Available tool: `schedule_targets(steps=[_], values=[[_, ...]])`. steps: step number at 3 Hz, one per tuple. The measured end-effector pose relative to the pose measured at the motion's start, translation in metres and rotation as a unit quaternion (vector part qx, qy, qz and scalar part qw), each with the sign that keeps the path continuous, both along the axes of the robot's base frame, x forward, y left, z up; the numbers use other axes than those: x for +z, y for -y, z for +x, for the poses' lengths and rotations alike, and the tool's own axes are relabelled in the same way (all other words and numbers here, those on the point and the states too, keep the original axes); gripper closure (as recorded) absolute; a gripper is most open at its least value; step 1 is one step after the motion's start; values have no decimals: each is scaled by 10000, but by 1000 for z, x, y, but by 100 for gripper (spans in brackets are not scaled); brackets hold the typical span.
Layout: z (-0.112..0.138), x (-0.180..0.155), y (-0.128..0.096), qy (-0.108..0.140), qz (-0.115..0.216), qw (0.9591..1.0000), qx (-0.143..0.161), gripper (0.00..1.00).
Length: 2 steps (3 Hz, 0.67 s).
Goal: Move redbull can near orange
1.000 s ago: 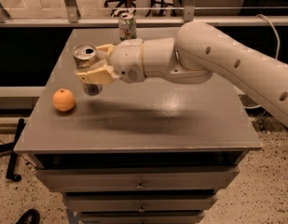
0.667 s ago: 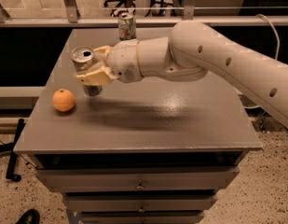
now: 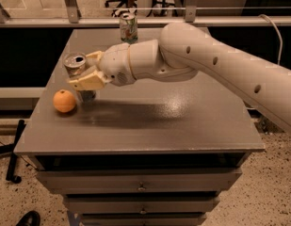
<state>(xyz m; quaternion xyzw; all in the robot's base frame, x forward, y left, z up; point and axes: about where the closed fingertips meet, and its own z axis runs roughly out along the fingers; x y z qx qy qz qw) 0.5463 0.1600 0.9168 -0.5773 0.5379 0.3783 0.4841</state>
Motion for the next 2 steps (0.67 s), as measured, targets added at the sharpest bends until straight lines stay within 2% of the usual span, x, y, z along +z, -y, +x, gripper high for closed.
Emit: schedule_targets(steps=[1,2], values=[[-2,-13,-1,-156,-150,9997,72,59],[-4,-26,6,-283,-330,9990,110,28]])
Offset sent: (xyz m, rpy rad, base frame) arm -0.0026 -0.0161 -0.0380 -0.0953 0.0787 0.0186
